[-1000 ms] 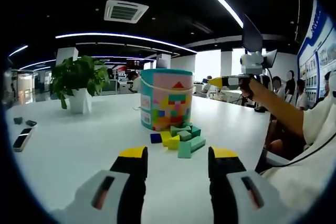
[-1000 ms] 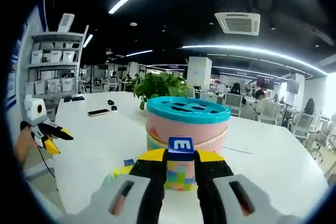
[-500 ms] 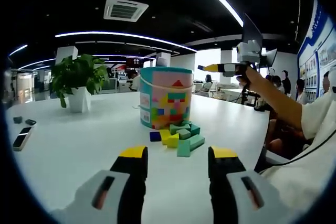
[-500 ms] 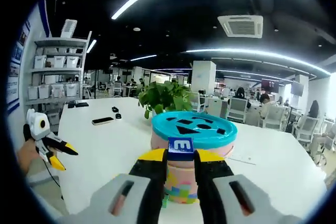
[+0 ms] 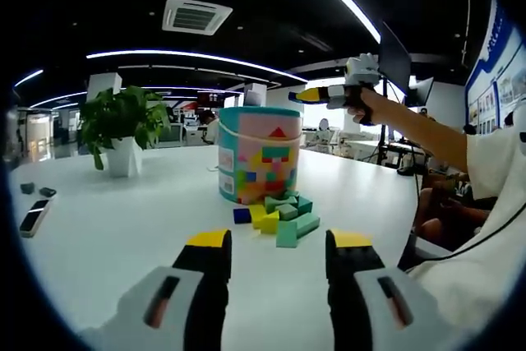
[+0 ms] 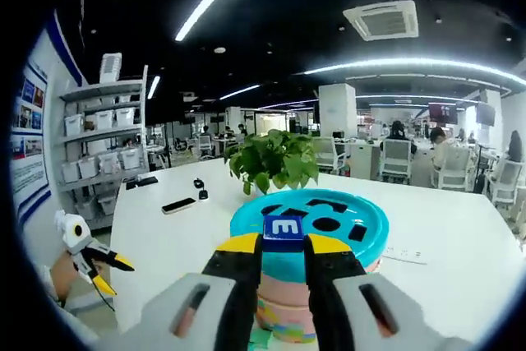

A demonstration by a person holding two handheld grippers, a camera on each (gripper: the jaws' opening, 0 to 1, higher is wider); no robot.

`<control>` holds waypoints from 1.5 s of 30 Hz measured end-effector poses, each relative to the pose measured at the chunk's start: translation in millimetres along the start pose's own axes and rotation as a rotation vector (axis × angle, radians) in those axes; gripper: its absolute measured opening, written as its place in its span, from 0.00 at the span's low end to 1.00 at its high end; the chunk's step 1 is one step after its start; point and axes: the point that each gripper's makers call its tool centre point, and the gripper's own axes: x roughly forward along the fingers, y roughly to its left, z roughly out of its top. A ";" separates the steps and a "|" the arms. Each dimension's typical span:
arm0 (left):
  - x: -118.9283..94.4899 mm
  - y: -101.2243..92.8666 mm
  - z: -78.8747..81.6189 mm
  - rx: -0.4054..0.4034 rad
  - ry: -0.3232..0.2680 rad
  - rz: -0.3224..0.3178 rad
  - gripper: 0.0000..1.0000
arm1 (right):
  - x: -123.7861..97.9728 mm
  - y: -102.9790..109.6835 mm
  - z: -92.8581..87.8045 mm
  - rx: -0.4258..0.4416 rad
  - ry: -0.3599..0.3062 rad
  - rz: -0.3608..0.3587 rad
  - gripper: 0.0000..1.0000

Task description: Arrange the toys in the designated storage area by placing each visible toy with the group until no toy remains scattered across the table.

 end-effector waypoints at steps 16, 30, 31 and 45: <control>1.1 1.3 -1.6 0.003 0.005 0.005 0.47 | 40.4 -12.0 6.6 0.058 0.047 0.015 0.20; 2.8 0.7 -1.6 0.005 0.000 -0.003 0.47 | 85.9 -12.8 -2.4 0.098 0.130 -0.108 0.20; 2.0 2.4 -2.8 0.002 0.002 -0.001 0.47 | 88.7 -12.3 -5.3 0.101 0.141 -0.116 0.20; 0.8 5.0 -4.8 -0.005 0.000 0.002 0.47 | 79.4 -11.7 9.0 0.123 0.098 -0.135 0.11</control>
